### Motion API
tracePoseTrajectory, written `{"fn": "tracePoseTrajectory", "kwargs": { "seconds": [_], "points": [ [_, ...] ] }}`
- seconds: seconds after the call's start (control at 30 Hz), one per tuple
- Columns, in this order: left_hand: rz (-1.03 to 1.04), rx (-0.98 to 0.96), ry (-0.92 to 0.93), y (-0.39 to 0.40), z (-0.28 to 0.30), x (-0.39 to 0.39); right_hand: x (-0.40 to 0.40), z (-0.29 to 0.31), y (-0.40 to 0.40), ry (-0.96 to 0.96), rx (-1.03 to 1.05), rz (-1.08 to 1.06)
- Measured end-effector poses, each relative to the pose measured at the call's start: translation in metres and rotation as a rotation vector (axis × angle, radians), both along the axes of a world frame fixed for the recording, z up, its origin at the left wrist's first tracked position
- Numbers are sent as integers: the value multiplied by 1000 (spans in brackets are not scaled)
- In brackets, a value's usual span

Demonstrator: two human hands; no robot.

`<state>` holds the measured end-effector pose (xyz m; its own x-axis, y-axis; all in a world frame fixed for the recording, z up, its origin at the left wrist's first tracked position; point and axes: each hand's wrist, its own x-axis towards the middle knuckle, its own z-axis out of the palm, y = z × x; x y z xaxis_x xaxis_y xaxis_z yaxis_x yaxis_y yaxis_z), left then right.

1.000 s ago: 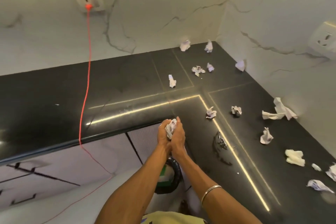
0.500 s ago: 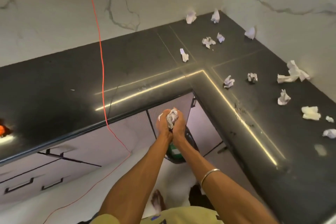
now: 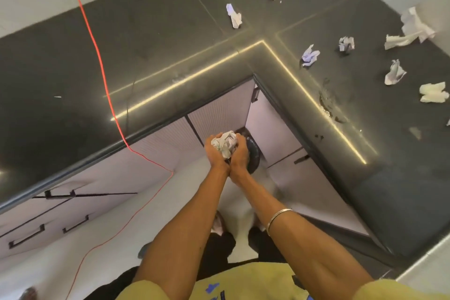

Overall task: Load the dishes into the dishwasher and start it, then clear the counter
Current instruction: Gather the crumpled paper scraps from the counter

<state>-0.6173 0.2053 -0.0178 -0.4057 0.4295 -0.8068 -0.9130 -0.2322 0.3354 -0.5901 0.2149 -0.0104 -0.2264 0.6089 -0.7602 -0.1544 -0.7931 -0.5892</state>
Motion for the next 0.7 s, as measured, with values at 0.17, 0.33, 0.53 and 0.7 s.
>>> {"fn": "tracePoseTrajectory", "kwargs": {
  "seconds": [0.17,0.33,0.53,0.7],
  "points": [
    [5,-88,-25,17,-94,-7,5,-100,20,-29,-55,-49],
    [-92,-243,-37,36,-207,-2,11,-225,40,-63,-125,-56],
    [-198,-331,11,47,-321,1,25,-345,63,-56,-100,178],
    [-198,-435,-134,55,-399,-5,32,-422,86,-34,-164,202]
  ]
}}
